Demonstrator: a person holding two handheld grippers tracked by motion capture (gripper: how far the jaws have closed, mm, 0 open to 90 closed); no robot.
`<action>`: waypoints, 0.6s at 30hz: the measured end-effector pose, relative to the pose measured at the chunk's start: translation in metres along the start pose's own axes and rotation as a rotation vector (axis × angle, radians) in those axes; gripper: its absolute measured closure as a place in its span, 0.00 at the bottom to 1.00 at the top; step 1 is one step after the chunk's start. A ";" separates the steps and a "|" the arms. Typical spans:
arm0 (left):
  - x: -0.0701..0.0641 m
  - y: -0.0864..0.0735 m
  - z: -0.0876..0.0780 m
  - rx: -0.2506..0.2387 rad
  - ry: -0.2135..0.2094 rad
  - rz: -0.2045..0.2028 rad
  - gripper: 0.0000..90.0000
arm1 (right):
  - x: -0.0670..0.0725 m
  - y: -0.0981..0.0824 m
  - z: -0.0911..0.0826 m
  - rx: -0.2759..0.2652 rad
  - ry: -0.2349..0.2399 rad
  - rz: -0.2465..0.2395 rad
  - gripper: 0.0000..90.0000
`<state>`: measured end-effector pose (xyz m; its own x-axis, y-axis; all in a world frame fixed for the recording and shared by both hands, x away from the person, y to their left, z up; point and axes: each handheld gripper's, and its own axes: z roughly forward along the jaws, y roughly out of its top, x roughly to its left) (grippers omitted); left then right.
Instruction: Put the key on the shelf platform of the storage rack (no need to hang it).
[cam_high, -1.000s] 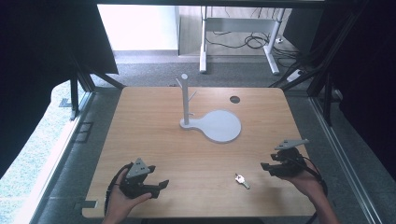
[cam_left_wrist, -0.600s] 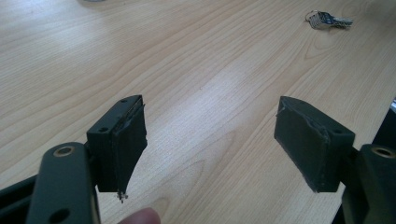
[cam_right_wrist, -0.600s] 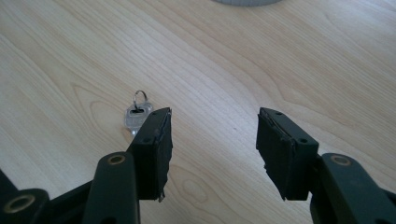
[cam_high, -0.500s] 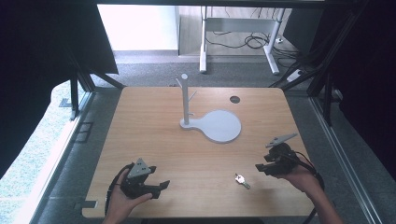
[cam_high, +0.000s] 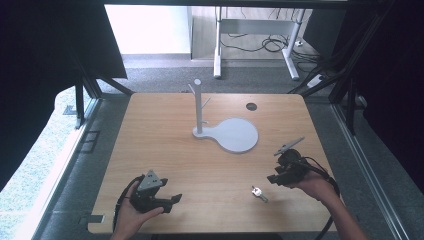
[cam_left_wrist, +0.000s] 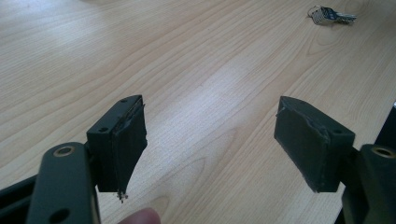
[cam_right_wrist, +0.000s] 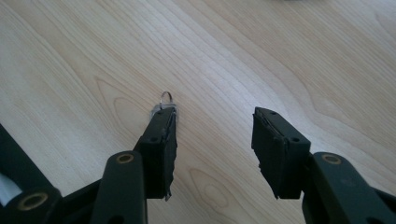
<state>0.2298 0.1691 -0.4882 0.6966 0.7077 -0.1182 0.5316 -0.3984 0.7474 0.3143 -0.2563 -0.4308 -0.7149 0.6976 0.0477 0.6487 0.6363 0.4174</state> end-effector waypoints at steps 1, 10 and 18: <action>0.000 0.000 0.000 0.004 0.000 -0.001 0.28 | 0.002 0.004 0.002 0.014 0.007 -0.005 0.57; -0.002 0.000 0.001 0.003 -0.004 0.003 0.28 | 0.011 0.017 0.011 0.074 0.024 -0.026 0.60; 0.000 -0.001 -0.001 -0.001 -0.002 0.001 0.28 | 0.017 0.021 0.023 0.117 0.051 -0.030 0.63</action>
<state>0.2289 0.1694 -0.4883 0.6982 0.7059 -0.1191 0.5307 -0.3987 0.7479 0.3217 -0.2233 -0.4419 -0.7448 0.6619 0.0841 0.6508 0.6928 0.3106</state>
